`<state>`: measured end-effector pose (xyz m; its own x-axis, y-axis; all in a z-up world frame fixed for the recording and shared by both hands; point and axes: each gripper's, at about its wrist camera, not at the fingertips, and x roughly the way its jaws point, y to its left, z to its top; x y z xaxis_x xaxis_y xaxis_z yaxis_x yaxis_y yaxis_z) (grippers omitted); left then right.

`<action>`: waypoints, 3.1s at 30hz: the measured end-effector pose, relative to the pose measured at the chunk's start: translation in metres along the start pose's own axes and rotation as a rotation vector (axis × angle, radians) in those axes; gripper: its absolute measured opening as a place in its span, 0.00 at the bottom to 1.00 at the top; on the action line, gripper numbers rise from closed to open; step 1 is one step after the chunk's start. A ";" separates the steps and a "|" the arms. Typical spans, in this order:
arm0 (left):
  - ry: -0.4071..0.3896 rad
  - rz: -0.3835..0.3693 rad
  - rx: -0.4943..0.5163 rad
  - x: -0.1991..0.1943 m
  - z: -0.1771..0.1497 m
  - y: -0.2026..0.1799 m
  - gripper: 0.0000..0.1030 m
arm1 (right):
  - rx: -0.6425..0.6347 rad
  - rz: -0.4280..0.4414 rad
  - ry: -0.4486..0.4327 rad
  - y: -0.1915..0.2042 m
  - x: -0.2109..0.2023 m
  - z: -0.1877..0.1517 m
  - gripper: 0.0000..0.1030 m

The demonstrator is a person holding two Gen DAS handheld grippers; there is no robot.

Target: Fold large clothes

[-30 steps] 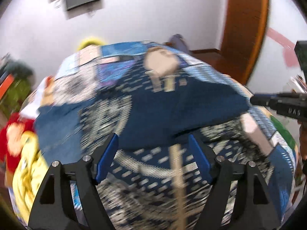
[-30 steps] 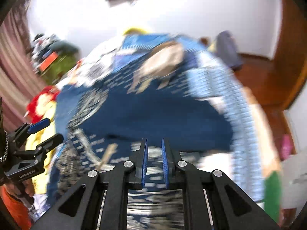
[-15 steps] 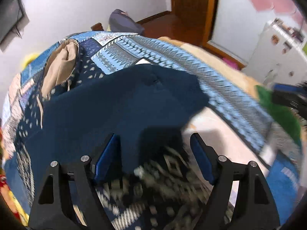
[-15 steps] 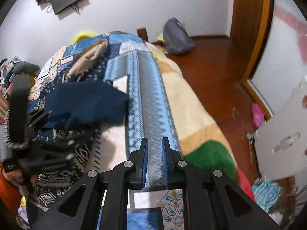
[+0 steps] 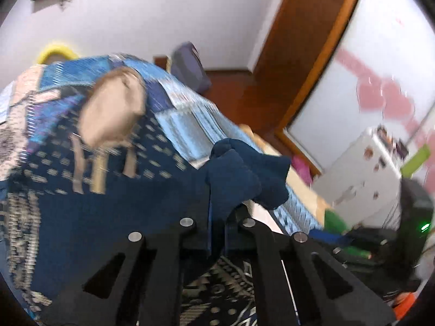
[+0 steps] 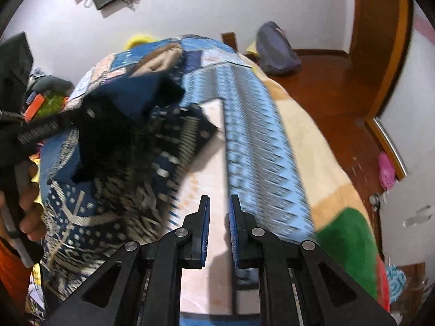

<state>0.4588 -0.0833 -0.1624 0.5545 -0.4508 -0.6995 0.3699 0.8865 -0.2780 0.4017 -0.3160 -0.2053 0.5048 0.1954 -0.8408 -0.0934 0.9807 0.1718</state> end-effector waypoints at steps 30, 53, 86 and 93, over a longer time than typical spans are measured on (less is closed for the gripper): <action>0.016 0.439 -0.514 -0.103 -0.164 0.309 0.45 | -0.189 -0.256 0.069 0.037 0.079 0.015 1.00; -0.063 0.413 -0.069 -0.088 -0.008 0.158 0.72 | -0.267 -0.054 -0.231 0.110 -0.003 0.116 1.00; 0.111 0.420 -0.101 0.128 0.072 0.203 0.64 | -0.080 0.135 0.066 0.114 0.246 0.225 0.20; 0.037 0.395 -0.137 0.087 0.075 0.198 0.12 | -0.174 0.120 -0.016 0.125 0.200 0.217 0.16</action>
<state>0.6359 0.0450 -0.2294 0.6056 -0.0718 -0.7926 0.0302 0.9973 -0.0673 0.6769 -0.1558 -0.2402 0.4947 0.3122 -0.8111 -0.3000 0.9372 0.1778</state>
